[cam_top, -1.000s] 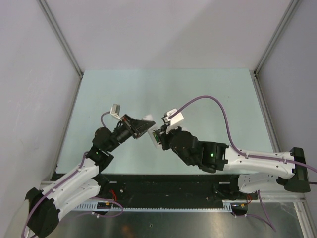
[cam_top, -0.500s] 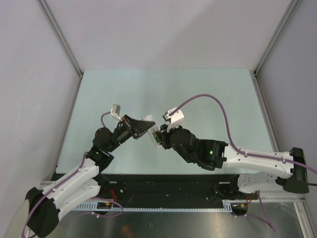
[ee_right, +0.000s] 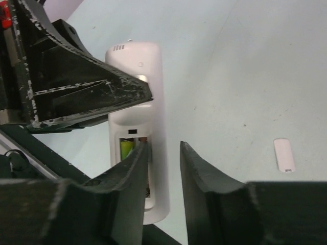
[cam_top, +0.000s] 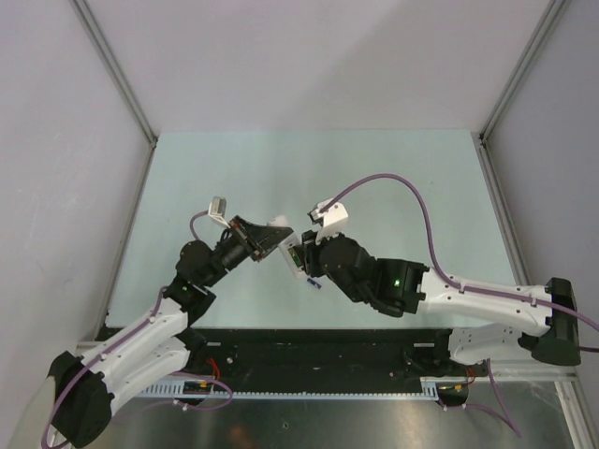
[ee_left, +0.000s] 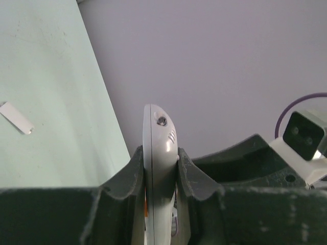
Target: Load the batteries into the remote control
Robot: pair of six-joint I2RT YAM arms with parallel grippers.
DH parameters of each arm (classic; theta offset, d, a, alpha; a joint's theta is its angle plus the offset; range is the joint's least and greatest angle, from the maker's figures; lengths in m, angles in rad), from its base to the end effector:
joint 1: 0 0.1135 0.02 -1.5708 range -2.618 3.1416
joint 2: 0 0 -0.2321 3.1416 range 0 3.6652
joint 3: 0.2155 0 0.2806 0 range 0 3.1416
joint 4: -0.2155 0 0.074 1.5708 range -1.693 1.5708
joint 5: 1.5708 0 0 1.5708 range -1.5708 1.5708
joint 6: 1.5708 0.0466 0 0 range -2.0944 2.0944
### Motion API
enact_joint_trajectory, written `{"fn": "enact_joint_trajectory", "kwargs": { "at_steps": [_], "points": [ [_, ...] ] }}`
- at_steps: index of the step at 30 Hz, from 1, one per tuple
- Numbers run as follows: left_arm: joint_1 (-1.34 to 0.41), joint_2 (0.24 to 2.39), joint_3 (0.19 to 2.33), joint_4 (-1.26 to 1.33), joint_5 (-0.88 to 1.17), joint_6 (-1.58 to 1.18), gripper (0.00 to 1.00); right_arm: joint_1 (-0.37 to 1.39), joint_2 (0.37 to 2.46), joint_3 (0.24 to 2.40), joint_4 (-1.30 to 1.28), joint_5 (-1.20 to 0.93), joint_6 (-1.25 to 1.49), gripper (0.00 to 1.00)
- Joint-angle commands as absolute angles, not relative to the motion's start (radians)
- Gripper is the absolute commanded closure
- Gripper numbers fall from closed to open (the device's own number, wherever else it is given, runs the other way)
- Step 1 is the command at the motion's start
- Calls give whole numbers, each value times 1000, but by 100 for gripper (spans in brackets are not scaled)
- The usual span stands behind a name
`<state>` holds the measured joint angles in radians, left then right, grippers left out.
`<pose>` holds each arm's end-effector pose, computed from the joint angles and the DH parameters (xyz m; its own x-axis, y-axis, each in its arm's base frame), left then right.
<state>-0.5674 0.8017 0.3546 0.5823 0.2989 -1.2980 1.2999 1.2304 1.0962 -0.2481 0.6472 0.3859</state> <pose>0.2027 -0.1455 0.2318 -0.7010 -0.6446 -0.3052 0.3141 0.1051 -0.9435 0.1141 0.3060 0.3136 -0.3255 -0.0498 -0.9442 -0.5359 0.8325 0.1408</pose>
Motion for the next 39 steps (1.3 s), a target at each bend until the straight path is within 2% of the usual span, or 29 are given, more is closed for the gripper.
{"fn": "enact_joint_trajectory", "kwargs": {
  "at_steps": [1, 5, 8, 13, 16, 17, 19, 22, 25, 27, 39],
  "points": [
    [-571, 802, 341, 657, 285, -1276, 100, 1247, 1166, 1137, -291, 683, 413, 61],
    [-571, 821, 328, 657, 276, -1249, 100, 1218, 1109, 1137, -324, 689, 422, 48],
    [-569, 838, 318, 657, 268, -1230, 100, 1172, 1071, 1121, -371, 683, 454, 43],
    [-569, 830, 288, 657, 270, -1223, 100, 1086, 1014, 1025, -402, 638, 512, 42],
    [-568, 783, 272, 657, 275, -1215, 100, 1033, 1018, 934, -384, 545, 529, 47],
    [-566, 769, 265, 657, 282, -1212, 100, 1023, 1052, 908, -368, 511, 526, 51],
    [-565, 714, 247, 652, 291, -1206, 100, 1017, 1107, 853, -321, 418, 520, 52],
    [-561, 652, 218, 638, 316, -1207, 100, 1035, 1264, 836, -270, 338, 522, 50],
    [-557, 577, 193, 609, 327, -1209, 100, 1081, 1399, 835, -216, 333, 517, 41],
    [-551, 525, 184, 591, 331, -1209, 100, 1080, 1466, 836, -169, 307, 515, 41],
    [-541, 434, 198, 548, 374, -1193, 100, 1032, 1641, 940, -89, 135, 344, 42]
  ]
}}
